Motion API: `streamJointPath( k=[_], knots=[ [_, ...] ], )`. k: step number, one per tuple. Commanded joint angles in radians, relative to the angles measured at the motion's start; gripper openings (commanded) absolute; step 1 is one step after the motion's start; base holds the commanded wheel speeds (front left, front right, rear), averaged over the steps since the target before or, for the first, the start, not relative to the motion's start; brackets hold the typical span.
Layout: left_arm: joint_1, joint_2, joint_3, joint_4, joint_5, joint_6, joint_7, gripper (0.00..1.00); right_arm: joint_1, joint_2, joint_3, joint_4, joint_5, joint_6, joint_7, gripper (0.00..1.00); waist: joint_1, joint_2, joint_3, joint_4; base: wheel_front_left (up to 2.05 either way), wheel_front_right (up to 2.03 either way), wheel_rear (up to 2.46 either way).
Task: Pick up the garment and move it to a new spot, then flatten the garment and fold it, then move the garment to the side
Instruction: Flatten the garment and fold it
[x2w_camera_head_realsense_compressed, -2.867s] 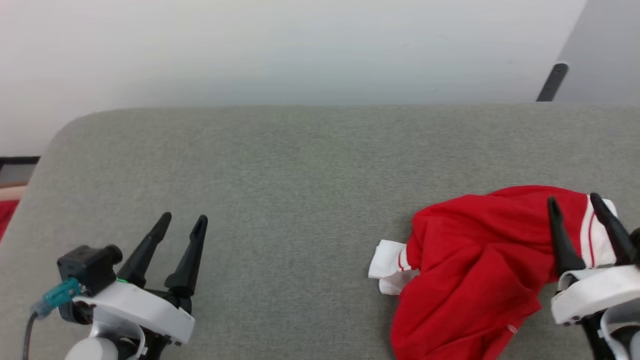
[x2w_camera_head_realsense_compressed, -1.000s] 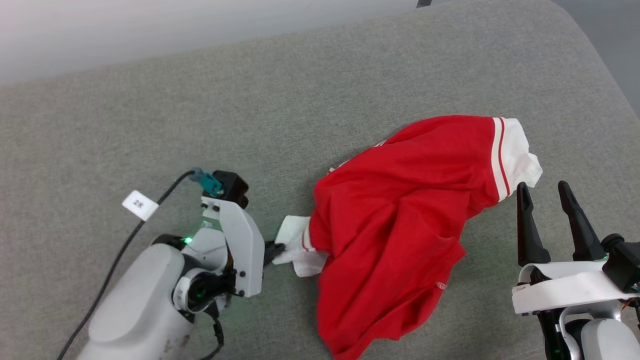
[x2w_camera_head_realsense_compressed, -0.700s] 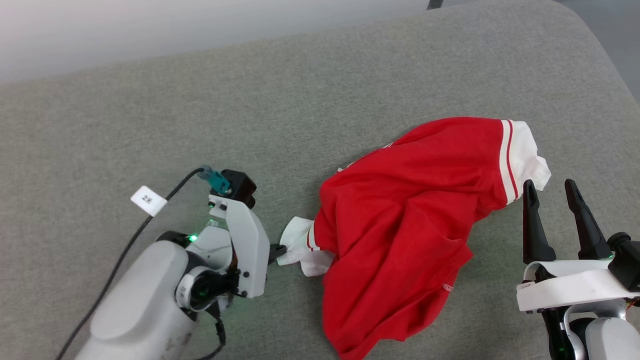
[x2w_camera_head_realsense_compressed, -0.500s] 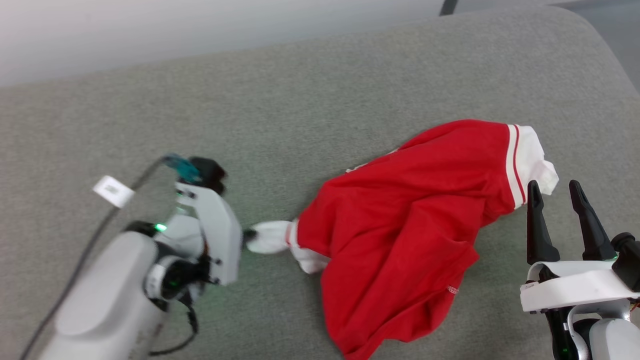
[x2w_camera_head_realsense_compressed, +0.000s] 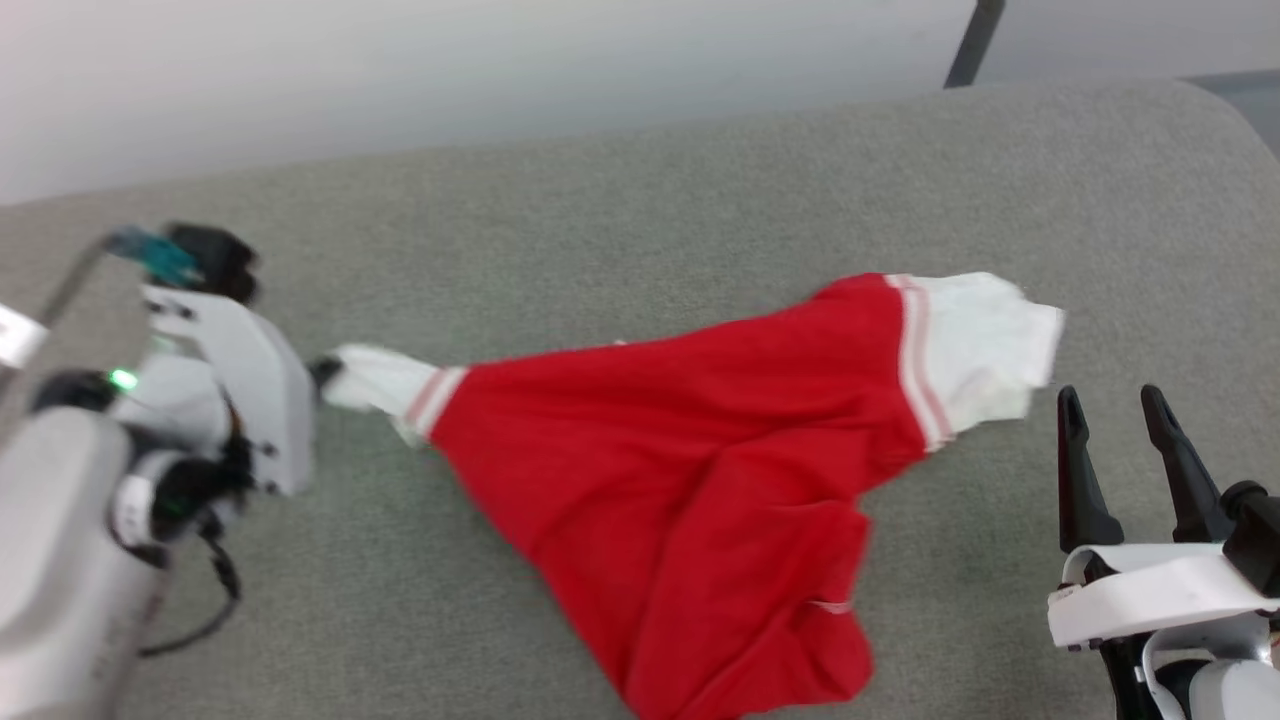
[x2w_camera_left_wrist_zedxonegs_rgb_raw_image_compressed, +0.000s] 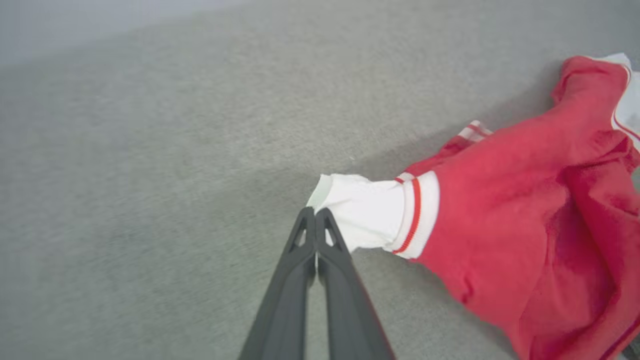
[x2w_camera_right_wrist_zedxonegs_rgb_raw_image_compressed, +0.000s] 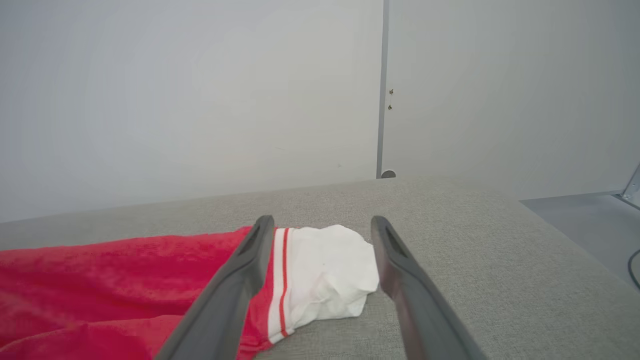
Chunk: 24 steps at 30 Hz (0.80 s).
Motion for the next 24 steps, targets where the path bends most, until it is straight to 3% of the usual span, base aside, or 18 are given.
streamJointPath(
  k=[1, 11, 24],
  knots=[
    [-0.012, 0.003, 0.005, 0.0, 0.001, -0.001, -0.005, 0.0, 0.006, -0.004, -0.001, -0.004, 0.0, 0.0, 0.002, 1.0, 0.0, -0.0001, -0.015, 0.014, 0.0, 0.0, 0.0],
    [0.016, 0.076, 0.054, 0.026, 0.001, 0.019, -0.028, 0.0, 0.038, -0.011, 0.005, -0.026, 0.01, 0.0, 0.027, 1.0, 0.0, -0.0001, -0.044, 0.031, 0.0, 0.0, 0.0],
    [0.208, 0.029, 0.047, 0.129, -0.057, 0.043, -0.059, 0.0, 0.039, -0.01, 0.004, -0.038, 0.02, 0.0, 0.05, 1.0, 0.0, -0.0001, -0.04, 0.038, 0.0, 0.0, 0.0]
  ],
)
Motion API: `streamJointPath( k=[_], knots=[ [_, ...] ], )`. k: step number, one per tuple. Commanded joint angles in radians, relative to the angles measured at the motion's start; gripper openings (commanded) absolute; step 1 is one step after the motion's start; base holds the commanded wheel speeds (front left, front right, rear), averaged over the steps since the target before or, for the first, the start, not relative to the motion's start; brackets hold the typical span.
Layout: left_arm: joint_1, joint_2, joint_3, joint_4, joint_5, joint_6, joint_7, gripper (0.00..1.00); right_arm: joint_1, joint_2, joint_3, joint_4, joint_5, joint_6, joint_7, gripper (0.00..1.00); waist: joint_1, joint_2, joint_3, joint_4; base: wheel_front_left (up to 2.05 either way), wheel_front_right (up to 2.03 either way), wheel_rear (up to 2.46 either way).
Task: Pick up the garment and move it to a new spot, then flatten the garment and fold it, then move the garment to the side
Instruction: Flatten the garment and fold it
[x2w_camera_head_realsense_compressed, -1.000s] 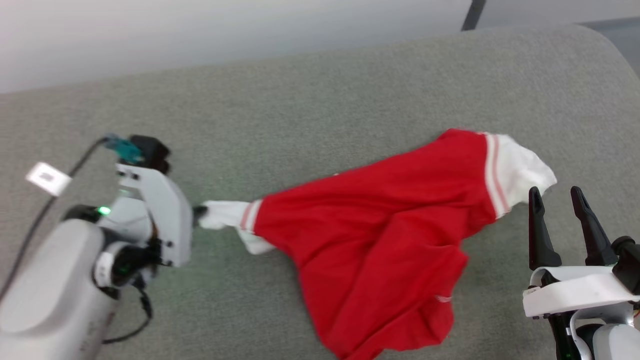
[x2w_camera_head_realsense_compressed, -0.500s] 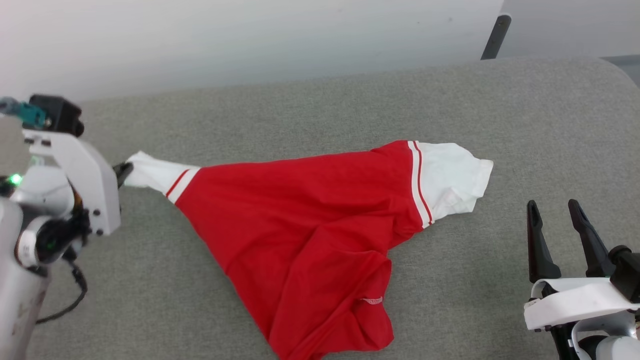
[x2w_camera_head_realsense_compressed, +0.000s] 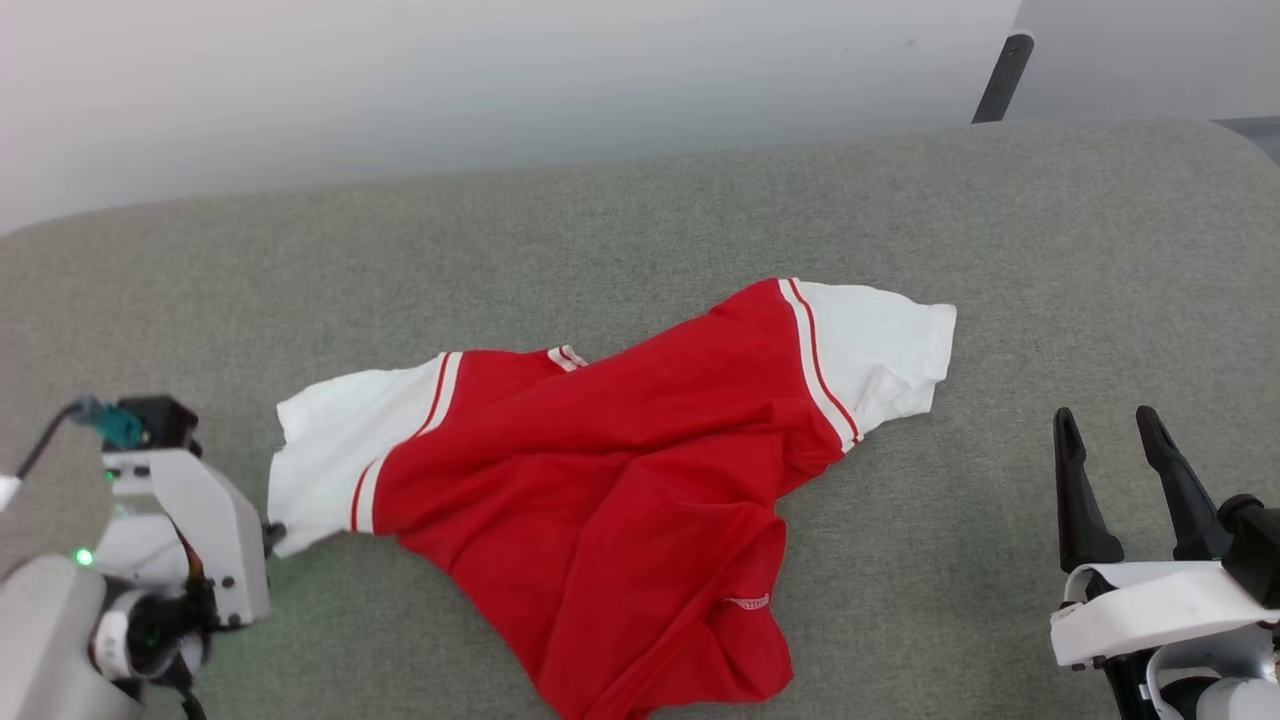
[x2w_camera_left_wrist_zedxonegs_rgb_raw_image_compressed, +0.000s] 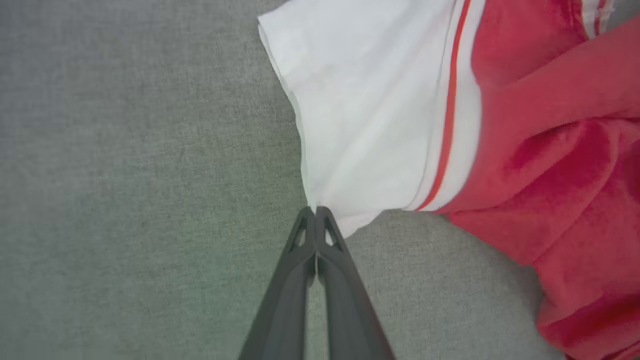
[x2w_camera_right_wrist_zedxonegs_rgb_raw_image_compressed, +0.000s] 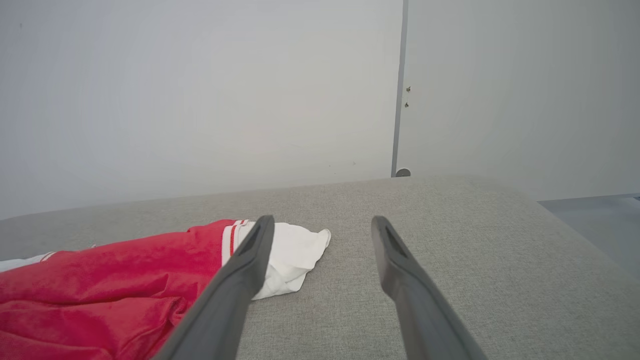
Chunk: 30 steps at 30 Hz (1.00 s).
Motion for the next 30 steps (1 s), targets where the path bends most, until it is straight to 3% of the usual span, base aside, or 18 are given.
streamJointPath(
  k=[1, 11, 12, 13, 14, 16, 17, 18, 24, 30],
  knots=[
    [0.012, -0.006, 0.001, 0.005, -0.006, 0.004, -0.005, 0.0, -0.001, -0.003, -0.001, -0.003, 0.011, 0.0, 0.004, 1.0, 0.0, 0.0, 0.001, 0.002, 0.0, 0.0, 0.0],
    [0.032, -0.031, -0.003, 0.09, -0.006, 0.003, -0.046, 0.0, -0.002, -0.004, -0.008, 0.0, 0.012, 0.0, 0.024, 1.0, 0.0, 0.0, -0.006, 0.018, 0.0, 0.0, 0.0],
    [0.028, -0.034, -0.001, 0.093, -0.007, 0.003, -0.054, 0.09, 0.0, -0.004, -0.009, 0.001, 0.013, 0.0, 0.027, 1.0, 0.0, 0.0, -0.008, 0.021, 0.0, 0.0, 0.0],
    [0.023, -0.034, -0.001, 0.095, -0.004, 0.001, -0.062, 0.33, 0.002, -0.004, -0.01, 0.002, 0.013, 0.0, 0.029, 1.0, 0.0, 0.0, -0.011, 0.023, 0.0, 0.0, 0.0],
    [0.019, -0.034, -0.003, 0.096, -0.002, 0.0, -0.065, 0.44, 0.004, -0.004, -0.01, 0.002, 0.014, 0.0, 0.031, 1.0, 0.0, 0.0, -0.014, 0.026, 0.0, 0.0, 0.0],
    [0.014, -0.033, -0.004, 0.092, -0.002, -0.005, -0.071, 0.56, 0.007, -0.004, -0.009, 0.003, 0.016, 0.0, 0.036, 1.0, 0.0, 0.0, -0.019, 0.029, 0.0, 0.0, 0.0],
    [0.011, -0.028, -0.006, 0.087, 0.005, -0.005, -0.073, 0.83, 0.007, -0.004, -0.007, 0.003, 0.017, 0.0, 0.039, 1.0, 0.0, 0.0, -0.022, 0.032, 0.0, 0.0, 0.0],
    [0.009, -0.024, -0.007, 0.083, 0.009, -0.004, -0.073, 0.99, 0.007, -0.006, -0.005, 0.003, 0.019, 0.0, 0.04, 1.0, 0.0, 0.0, -0.025, 0.034, 0.0, 0.0, 0.0],
    [-0.012, -0.008, 0.005, 0.009, 0.009, -0.004, -0.087, 1.0, 0.012, -0.014, 0.0, 0.0, 0.027, 0.0, 0.043, 1.0, 0.0, 0.0, -0.043, 0.049, 0.0, 0.0, 0.0],
    [-0.054, -0.005, 0.027, -0.094, 0.037, -0.028, -0.189, 1.0, 0.013, -0.023, 0.026, -0.022, 0.019, 0.0, 0.001, 1.0, 0.0, 0.0, -0.053, 0.054, 0.0, 0.0, 0.0]
  ],
)
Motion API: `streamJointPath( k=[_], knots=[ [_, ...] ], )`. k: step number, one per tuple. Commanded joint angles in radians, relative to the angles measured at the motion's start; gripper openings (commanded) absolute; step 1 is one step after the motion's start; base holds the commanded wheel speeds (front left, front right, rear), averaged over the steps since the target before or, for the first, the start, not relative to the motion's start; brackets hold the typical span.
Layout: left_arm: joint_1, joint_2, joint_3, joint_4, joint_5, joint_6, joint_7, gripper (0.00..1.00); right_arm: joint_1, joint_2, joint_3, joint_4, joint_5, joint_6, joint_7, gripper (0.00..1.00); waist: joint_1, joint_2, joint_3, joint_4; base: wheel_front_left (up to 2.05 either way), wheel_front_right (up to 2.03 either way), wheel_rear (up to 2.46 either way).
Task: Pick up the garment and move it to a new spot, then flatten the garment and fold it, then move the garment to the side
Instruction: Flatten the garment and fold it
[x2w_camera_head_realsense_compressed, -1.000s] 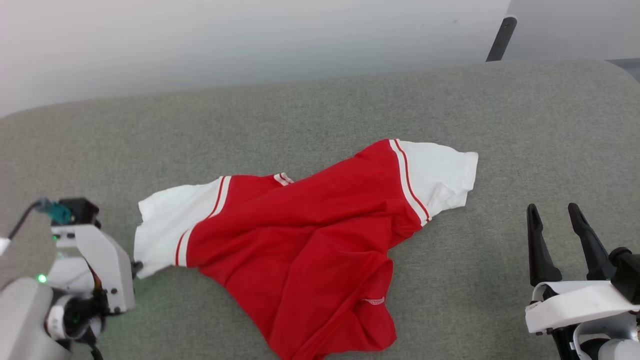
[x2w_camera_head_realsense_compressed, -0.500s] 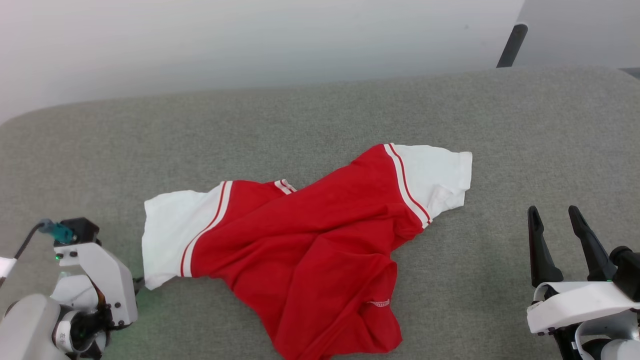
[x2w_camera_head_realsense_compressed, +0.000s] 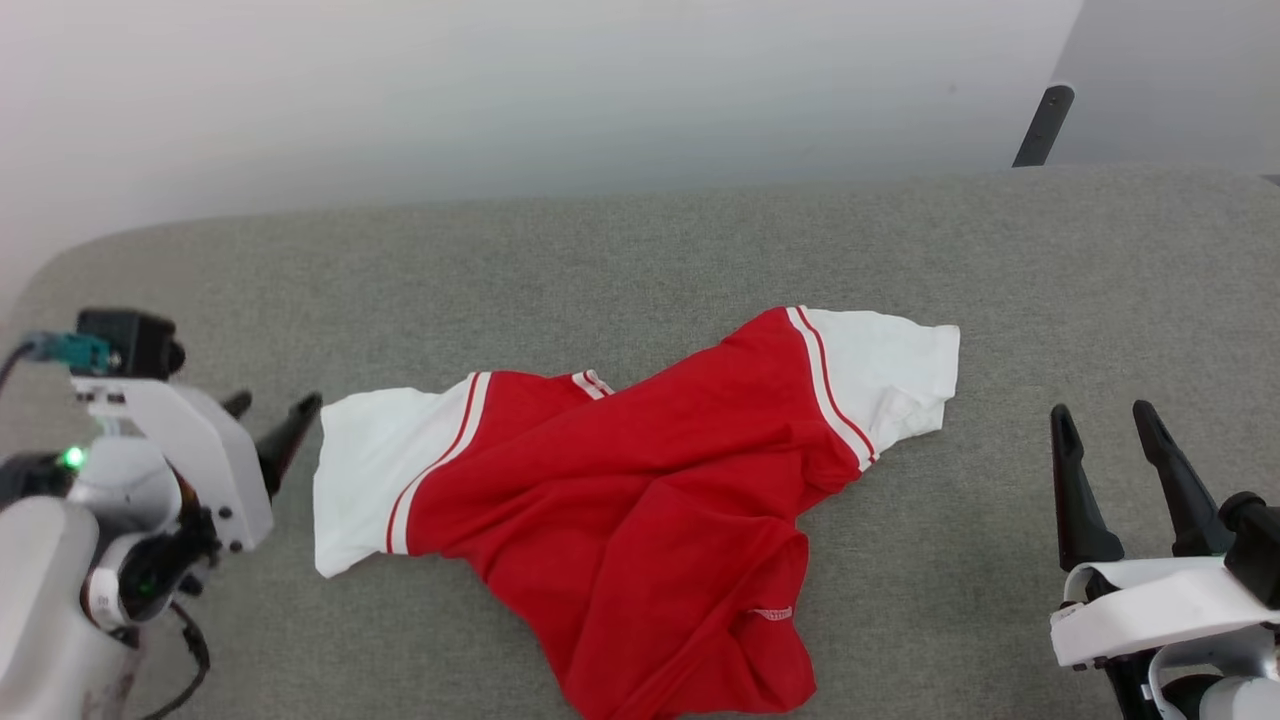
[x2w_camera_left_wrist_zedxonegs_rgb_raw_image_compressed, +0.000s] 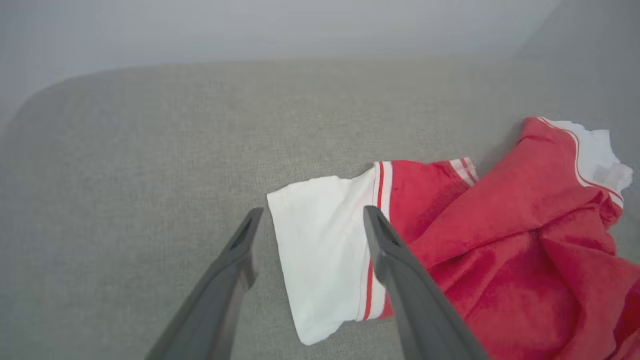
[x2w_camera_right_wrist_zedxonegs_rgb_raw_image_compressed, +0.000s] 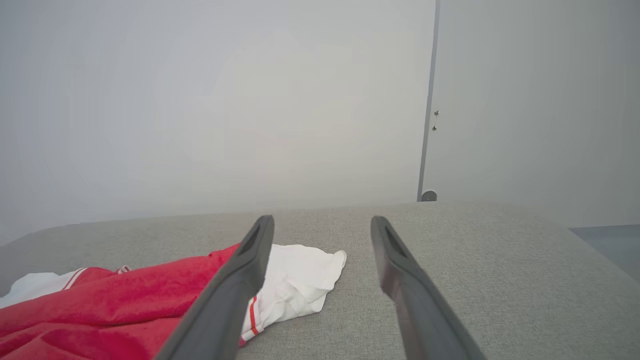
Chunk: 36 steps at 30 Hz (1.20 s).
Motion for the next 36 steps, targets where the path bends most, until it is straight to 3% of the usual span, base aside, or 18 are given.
streamJointPath(
  k=[1, 9, 17, 26, 36],
  knots=[
    [-0.006, -0.006, 0.003, -0.003, 0.006, -0.005, -0.014, 1.0, 0.01, -0.003, 0.008, -0.007, -0.01, 0.0, -0.012, 1.0, 0.0, -0.0001, -0.001, -0.002, 0.0, 0.0, 0.0],
    [-0.065, -0.016, 0.0, 0.043, 0.028, -0.034, -0.089, 1.0, -0.008, -0.021, 0.037, -0.03, -0.014, 0.0, -0.046, 1.0, 0.0, -0.0001, 0.036, -0.035, 0.0, 0.0, 0.0],
    [-0.145, -0.012, -0.038, 0.208, 0.025, -0.051, -0.003, 1.0, -0.025, -0.027, 0.039, -0.046, -0.011, 0.0, -0.033, 1.0, 0.0, -0.0001, 0.116, -0.077, 0.0, 0.0, 0.0],
    [-0.219, -0.015, -0.067, 0.364, 0.033, -0.041, 0.08, 1.0, -0.043, -0.032, 0.039, -0.054, -0.008, 0.0, -0.033, 1.0, 0.0, -0.0001, 0.182, -0.091, 0.0, 0.0, 0.0],
    [-0.281, -0.065, -0.085, 0.546, 0.01, -0.041, 0.14, 1.0, -0.063, -0.035, 0.04, -0.06, -0.011, 0.0, -0.026, 1.0, 0.0, -0.0001, 0.219, -0.091, 0.0, 0.0, 0.0]
  ],
)
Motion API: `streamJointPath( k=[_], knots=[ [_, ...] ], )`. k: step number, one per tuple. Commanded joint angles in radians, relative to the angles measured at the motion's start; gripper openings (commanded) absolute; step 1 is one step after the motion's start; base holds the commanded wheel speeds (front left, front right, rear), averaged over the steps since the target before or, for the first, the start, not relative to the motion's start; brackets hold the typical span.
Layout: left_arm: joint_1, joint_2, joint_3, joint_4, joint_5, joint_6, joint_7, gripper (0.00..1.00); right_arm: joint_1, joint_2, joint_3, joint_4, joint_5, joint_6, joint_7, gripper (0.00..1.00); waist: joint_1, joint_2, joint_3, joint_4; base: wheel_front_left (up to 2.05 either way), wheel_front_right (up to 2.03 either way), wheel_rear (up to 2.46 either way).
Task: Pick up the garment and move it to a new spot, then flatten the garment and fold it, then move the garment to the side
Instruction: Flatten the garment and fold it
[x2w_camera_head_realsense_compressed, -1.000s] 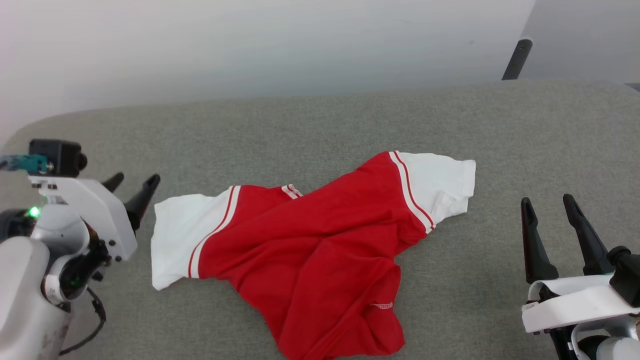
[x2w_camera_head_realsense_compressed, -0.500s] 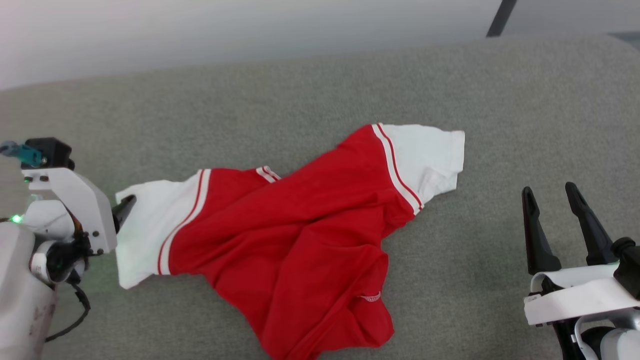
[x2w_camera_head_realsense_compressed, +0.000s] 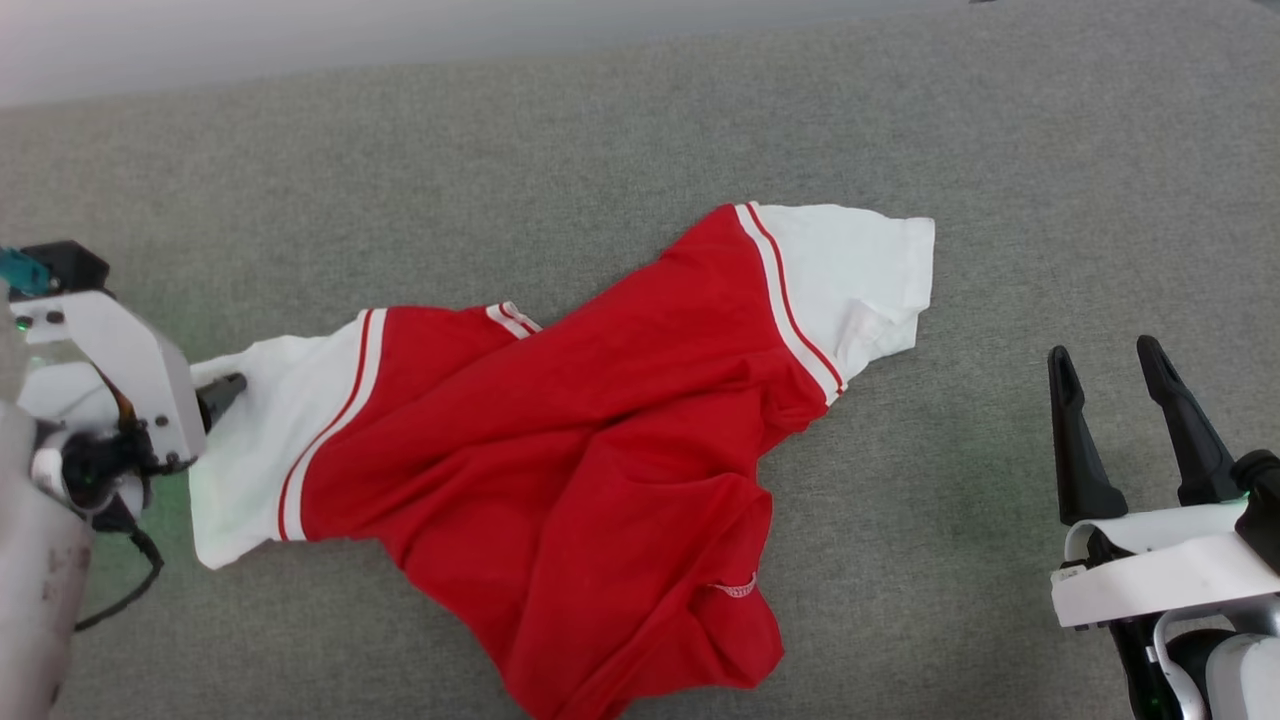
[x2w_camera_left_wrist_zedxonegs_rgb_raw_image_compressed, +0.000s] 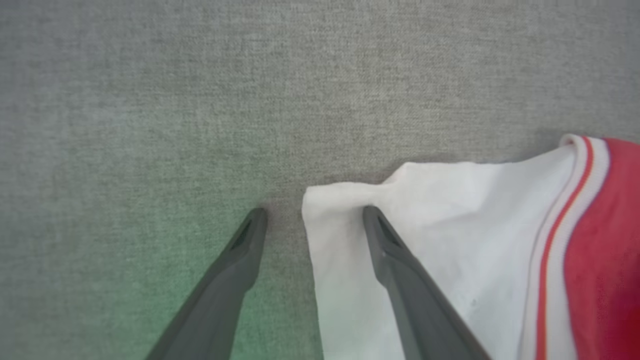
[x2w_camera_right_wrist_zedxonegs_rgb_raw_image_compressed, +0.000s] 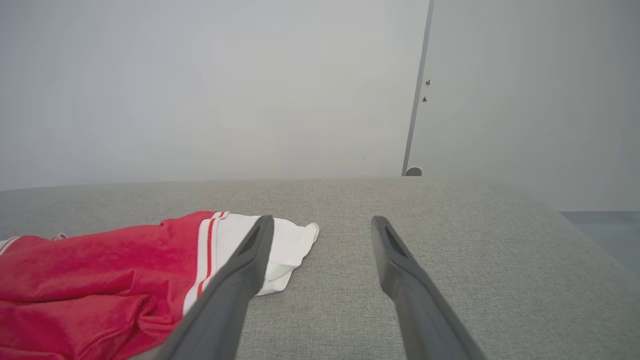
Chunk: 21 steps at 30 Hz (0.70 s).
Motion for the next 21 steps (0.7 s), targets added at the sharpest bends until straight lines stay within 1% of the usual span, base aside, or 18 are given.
streamJointPath(
  k=[1, 2, 3, 4, 5, 6, 9, 14, 18, 21],
  knots=[
    [0.027, -0.032, -0.014, 0.043, -0.011, 0.002, 0.026, 1.0, -0.008, -0.003, 0.0, -0.003, -0.003, 0.0, 0.002, 1.0, 0.0, 0.0, 0.005, 0.001, 0.0, 0.0, 0.0],
    [0.024, -0.038, -0.016, 0.056, -0.014, 0.0, 0.034, 1.0, -0.009, -0.002, 0.0, -0.003, -0.003, 0.0, 0.005, 1.0, 0.0, 0.0, 0.006, 0.0, 0.0, 0.0, 0.0],
    [0.023, -0.046, -0.019, 0.068, -0.02, -0.003, 0.046, 0.67, -0.011, -0.002, 0.0, -0.002, -0.003, 0.0, 0.007, 1.0, 0.0, 0.0, 0.008, 0.001, 0.0, 0.0, 0.0],
    [0.023, -0.058, -0.02, 0.079, -0.03, -0.007, 0.061, 0.4, -0.013, -0.002, 0.0, -0.002, -0.001, 0.0, 0.009, 1.0, 0.0, 0.0, 0.009, 0.002, 0.0, 0.0, 0.0],
    [0.023, -0.071, -0.017, 0.089, -0.043, -0.01, 0.077, 0.04, -0.015, -0.002, 0.0, -0.001, 0.0, 0.0, 0.01, 1.0, 0.0, 0.0, 0.009, 0.002, 0.0, 0.0, 0.0],
    [0.023, -0.082, -0.017, 0.099, -0.053, -0.011, 0.095, 0.0, -0.017, -0.002, -0.002, 0.001, 0.002, 0.0, 0.011, 1.0, 0.0, 0.0, 0.009, 0.004, 0.0, 0.0, 0.0],
    [0.02, -0.104, -0.019, 0.112, -0.071, -0.017, 0.122, 0.0, -0.021, -0.003, -0.003, 0.004, 0.005, 0.0, 0.019, 1.0, 0.0, 0.0, 0.01, 0.007, 0.0, 0.0, 0.0],
    [-0.004, -0.088, -0.021, 0.11, -0.062, -0.015, 0.107, 0.0, -0.037, -0.011, 0.006, 0.009, 0.021, 0.0, 0.051, 1.0, 0.0, 0.0, 0.013, 0.017, 0.0, 0.0, 0.0],
    [-0.019, -0.088, -0.024, 0.102, -0.054, -0.015, 0.092, 0.0, -0.076, -0.031, 0.017, 0.022, 0.061, 0.0, 0.121, 1.0, 0.0, 0.0, 0.011, 0.032, 0.0, 0.0, 0.0],
    [-0.027, -0.103, -0.034, 0.094, -0.053, -0.019, 0.089, 0.0, -0.12, -0.059, 0.016, 0.04, 0.089, 0.0, 0.198, 1.0, 0.0, 0.0, 0.013, 0.051, 0.0, 0.0, 0.0]
  ],
)
